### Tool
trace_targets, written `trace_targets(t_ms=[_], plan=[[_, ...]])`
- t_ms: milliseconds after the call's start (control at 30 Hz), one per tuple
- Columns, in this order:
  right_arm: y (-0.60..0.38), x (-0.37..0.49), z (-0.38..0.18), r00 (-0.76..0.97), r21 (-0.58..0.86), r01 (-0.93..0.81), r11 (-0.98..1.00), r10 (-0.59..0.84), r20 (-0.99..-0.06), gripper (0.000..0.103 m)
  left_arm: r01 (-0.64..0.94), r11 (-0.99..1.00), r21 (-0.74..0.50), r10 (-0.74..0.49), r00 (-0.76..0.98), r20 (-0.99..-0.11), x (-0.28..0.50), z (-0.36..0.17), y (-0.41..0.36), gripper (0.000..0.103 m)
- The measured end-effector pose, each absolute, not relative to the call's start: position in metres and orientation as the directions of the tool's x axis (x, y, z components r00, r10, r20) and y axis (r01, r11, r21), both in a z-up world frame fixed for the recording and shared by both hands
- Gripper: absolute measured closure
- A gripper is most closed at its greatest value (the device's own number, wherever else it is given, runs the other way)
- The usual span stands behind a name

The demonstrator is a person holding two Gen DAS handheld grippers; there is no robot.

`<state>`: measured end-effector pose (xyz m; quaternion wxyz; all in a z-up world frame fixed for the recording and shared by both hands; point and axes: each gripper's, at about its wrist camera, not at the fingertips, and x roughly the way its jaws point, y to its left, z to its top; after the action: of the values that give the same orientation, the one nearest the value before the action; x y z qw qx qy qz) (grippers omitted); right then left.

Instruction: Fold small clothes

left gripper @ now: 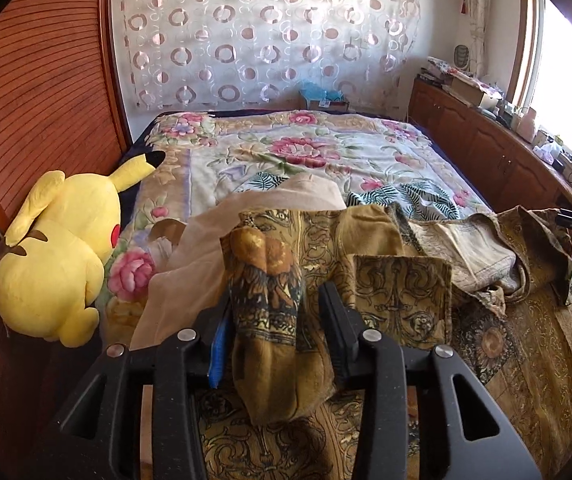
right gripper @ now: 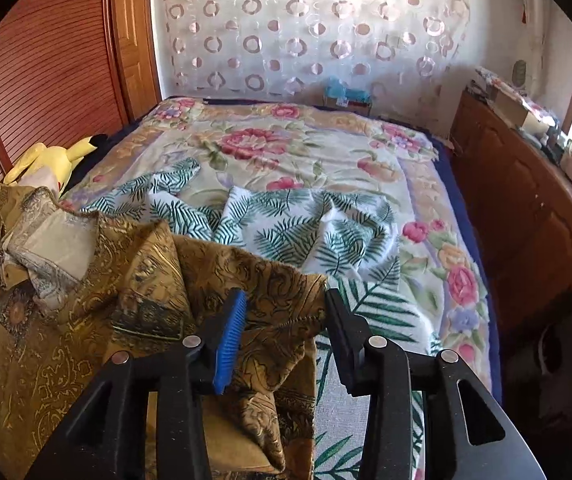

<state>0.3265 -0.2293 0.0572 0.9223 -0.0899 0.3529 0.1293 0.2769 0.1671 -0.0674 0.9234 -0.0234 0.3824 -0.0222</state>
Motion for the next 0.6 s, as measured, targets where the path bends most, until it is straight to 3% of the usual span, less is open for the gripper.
trace_targets(t_ms=[267, 500, 600], plan=[[-0.196, 0.302, 0.068, 0.729, -0.057, -0.368, 0.928, 0.250, -0.637, 0.049, 0.014, 0.997, -0.077, -0.061, 0.754, -0.654, 0.268, -0.055, 0.167, 0.062], [-0.185, 0.304, 0.057, 0.693, 0.008, -0.399, 0.917, 0.307, -0.652, 0.047, -0.001, 0.997, -0.077, -0.052, 0.733, -0.678, 0.272, -0.062, 0.168, 0.062], [-0.185, 0.313, 0.042, 0.660, 0.027, -0.395, 0.918, 0.304, -0.687, 0.047, -0.005, 0.997, -0.082, -0.050, 0.753, -0.656, 0.266, -0.059, 0.168, 0.081]])
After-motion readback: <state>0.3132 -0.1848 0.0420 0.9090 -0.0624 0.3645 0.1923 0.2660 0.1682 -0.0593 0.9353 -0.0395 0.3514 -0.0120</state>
